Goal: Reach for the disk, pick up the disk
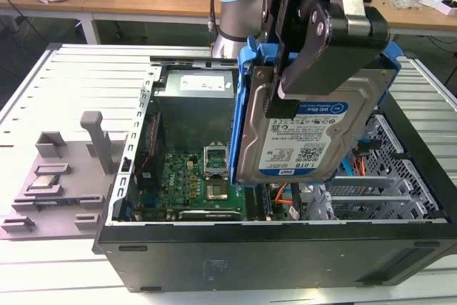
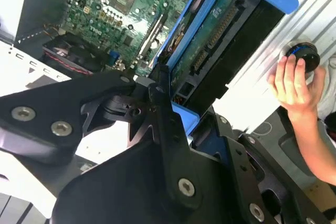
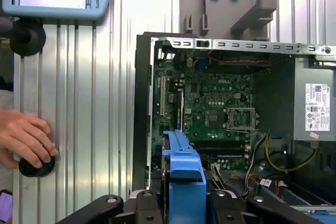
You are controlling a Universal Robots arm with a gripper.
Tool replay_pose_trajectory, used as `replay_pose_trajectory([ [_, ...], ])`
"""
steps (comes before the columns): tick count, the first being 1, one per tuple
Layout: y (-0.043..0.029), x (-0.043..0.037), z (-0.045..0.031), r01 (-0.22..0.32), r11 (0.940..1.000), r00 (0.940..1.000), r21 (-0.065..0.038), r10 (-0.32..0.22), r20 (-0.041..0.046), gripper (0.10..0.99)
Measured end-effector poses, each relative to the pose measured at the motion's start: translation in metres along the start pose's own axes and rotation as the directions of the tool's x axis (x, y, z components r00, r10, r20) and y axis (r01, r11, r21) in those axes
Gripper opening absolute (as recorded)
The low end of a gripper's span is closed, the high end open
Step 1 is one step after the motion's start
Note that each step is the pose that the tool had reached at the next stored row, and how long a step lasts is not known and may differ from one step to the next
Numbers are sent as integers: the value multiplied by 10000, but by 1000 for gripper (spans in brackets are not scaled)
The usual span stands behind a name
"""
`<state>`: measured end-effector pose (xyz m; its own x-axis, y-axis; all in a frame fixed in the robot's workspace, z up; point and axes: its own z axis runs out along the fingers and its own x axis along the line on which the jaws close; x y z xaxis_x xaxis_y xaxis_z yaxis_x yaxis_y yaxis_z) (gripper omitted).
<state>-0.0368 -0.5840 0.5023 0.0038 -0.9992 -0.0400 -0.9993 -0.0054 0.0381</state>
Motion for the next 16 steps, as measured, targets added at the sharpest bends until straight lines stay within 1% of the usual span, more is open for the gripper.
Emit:
replay_pose_trajectory([
  [3, -37, 2, 47, -3, 10000, 10000, -17, 3, 0, 369],
  [4, -67, 2, 55, -2, 10000, 10000, -21, 2, -2, 369],
  [7, -160, 3, 58, -2, 10000, 10000, -25, 2, -6, 369],
  [9, -207, 3, 56, -3, 10000, 10000, -25, 3, -5, 369],
  [11, -293, 3, 54, -2, 10000, 10000, -26, 2, -4, 369],
  [16, -385, 3, 51, -3, 10000, 10000, -27, 3, -4, 369],
])
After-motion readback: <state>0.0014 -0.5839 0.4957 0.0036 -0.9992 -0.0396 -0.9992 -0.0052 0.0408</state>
